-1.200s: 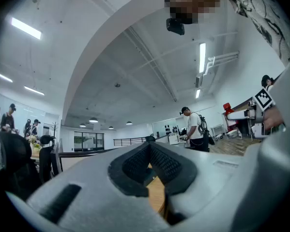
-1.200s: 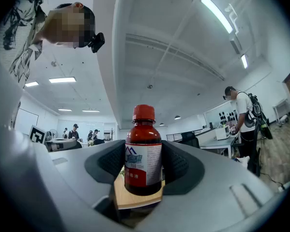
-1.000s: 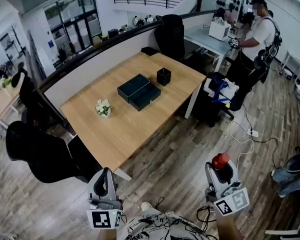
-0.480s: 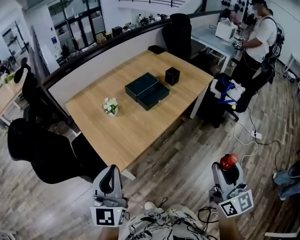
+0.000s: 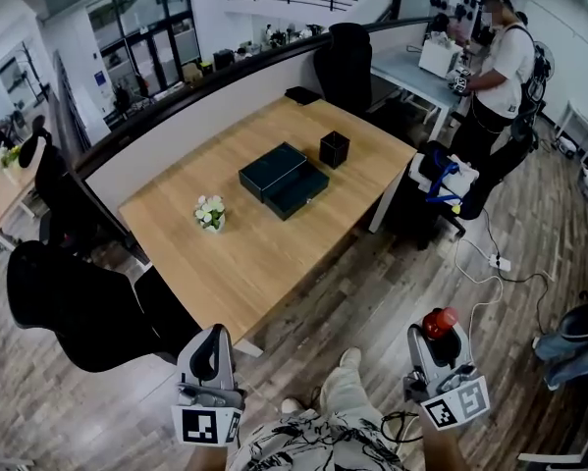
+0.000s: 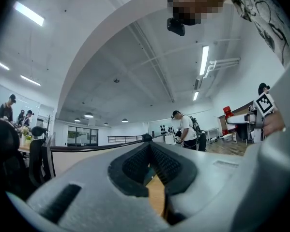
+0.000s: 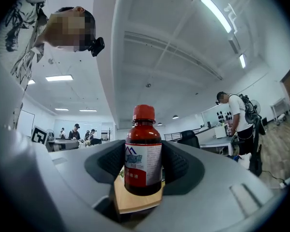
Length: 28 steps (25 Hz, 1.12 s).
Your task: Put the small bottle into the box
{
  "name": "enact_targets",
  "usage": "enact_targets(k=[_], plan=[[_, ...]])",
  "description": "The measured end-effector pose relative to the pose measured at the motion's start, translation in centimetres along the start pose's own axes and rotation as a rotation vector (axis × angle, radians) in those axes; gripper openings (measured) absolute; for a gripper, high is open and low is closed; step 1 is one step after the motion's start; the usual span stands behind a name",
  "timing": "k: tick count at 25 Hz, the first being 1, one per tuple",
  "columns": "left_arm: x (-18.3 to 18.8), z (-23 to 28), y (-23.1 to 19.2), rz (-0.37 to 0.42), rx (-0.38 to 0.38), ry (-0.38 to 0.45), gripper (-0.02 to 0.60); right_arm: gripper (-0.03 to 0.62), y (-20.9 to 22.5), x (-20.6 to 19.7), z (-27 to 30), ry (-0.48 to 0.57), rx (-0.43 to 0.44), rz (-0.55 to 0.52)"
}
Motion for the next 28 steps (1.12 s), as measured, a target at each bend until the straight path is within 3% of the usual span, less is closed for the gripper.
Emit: enact_targets(k=[4, 9, 28], plan=[[-0.5, 2.7, 0.3, -0.001, 0.004, -0.002, 0.000, 0.235, 2.0, -0.6, 2.2, 0.004, 0.009, 0.005], [-0.2, 7.4, 0.6, -0.060, 0.012, 0.010, 0.002, 0.235, 5.8, -0.9, 5.5, 0.021, 0.028, 0.013], [-2.2, 22.2, 4.5, -0.021, 0.132, -0.012, 0.000, 0.235, 20.7, -4.4, 16.4, 0.020, 0.119, 0.049]])
Point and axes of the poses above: the fingertips, and each gripper's own axes: z forward along the fingers, y to its right, x out of its top, the point moved 2 cm from there along -z, backward along the fingers, and after that the axes turned 12 degrees about -z, right-handed, at the moved point
